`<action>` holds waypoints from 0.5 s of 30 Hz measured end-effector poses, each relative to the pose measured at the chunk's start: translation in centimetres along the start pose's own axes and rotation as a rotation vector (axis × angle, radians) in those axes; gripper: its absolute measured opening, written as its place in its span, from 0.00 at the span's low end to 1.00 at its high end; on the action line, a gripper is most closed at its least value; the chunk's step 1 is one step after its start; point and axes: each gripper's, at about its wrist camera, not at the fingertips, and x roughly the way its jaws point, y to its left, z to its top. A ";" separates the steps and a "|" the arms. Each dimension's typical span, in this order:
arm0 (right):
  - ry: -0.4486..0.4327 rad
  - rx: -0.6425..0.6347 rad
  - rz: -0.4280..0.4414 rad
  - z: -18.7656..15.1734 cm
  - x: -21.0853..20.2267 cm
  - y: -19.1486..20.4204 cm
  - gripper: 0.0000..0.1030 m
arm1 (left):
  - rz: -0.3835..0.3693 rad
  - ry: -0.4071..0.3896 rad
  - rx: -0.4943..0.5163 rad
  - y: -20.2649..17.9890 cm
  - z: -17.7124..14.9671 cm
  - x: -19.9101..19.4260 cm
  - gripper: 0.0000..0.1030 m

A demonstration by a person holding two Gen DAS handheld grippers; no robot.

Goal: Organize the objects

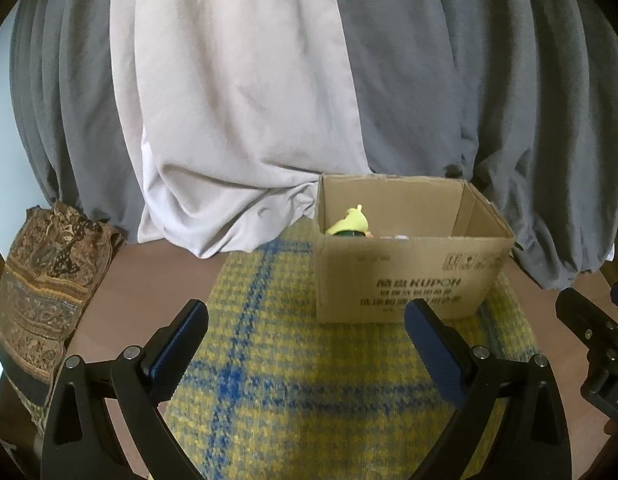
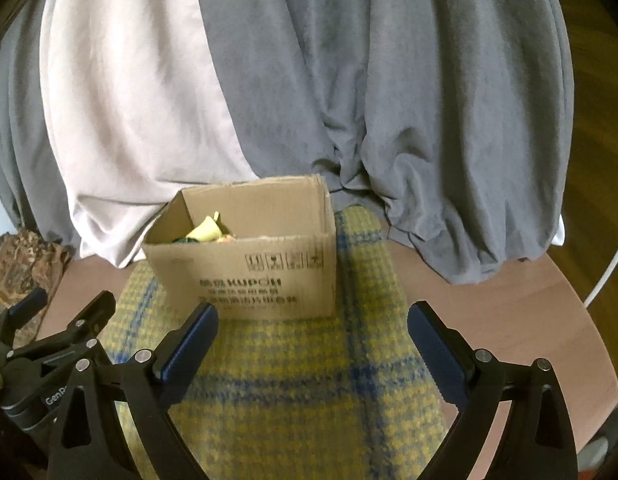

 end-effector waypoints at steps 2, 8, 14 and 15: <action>0.005 0.003 0.001 -0.7 -0.4 -0.1 0.93 | 0.001 -0.003 0.006 0.0 -0.7 -0.5 0.98; 0.020 0.022 0.005 -2.9 -1.6 -0.6 0.93 | 0.011 -0.011 0.016 0.1 -2.6 -2.2 1.00; 0.038 0.044 0.007 -5.1 -2.4 -1.4 0.93 | 0.020 -0.007 0.020 0.2 -4.8 -3.6 1.00; 0.048 0.047 0.012 -5.6 -2.5 -1.5 0.93 | 0.020 -0.005 0.020 0.2 -5.1 -3.8 1.00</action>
